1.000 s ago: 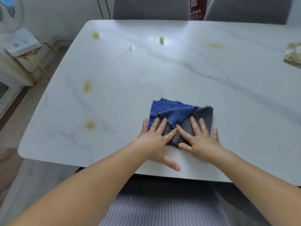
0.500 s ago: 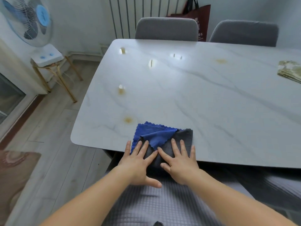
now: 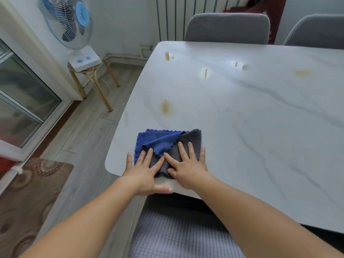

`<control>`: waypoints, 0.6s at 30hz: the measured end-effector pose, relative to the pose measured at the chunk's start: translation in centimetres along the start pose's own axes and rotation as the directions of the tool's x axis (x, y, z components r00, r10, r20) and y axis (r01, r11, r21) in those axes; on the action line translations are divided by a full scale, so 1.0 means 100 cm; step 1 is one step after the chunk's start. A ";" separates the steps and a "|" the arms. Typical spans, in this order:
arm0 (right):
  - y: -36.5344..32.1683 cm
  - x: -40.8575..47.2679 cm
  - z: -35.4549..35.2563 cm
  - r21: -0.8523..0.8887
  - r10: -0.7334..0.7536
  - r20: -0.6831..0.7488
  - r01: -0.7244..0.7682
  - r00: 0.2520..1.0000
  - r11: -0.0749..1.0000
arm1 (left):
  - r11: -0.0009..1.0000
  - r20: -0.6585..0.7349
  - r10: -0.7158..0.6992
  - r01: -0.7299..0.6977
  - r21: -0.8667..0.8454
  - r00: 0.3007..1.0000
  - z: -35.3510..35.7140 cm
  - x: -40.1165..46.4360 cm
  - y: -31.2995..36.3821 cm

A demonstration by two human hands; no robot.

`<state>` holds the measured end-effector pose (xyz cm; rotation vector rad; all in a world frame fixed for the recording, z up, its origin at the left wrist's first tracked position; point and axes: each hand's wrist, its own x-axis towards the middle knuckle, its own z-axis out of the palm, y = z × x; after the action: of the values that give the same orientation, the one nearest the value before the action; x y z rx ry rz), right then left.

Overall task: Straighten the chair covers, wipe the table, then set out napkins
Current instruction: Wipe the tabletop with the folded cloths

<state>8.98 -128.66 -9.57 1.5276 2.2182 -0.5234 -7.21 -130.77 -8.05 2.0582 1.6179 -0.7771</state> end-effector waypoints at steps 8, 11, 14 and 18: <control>-0.007 0.049 -0.032 0.049 0.089 -0.018 -0.088 0.996 0.995 | 1.000 -0.009 0.002 -0.002 0.017 1.000 -0.037 0.043 -0.034; -0.015 0.056 -0.033 0.080 0.163 -0.018 -0.161 0.987 0.984 | 0.999 -0.015 0.044 -0.043 0.027 0.999 -0.043 0.052 -0.046; -0.028 0.047 -0.027 0.143 0.235 -0.002 -0.232 0.972 0.962 | 0.990 -0.030 0.129 -0.127 0.055 0.991 -0.035 0.046 -0.054; -0.073 0.024 -0.011 0.202 0.307 0.026 -0.306 0.951 0.930 | 0.962 -0.029 0.249 -0.244 0.122 0.968 -0.013 0.023 -0.085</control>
<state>1.18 -128.67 -9.28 1.9390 1.9233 -0.6617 -14.84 -126.18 -8.34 2.3193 1.3299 -0.7578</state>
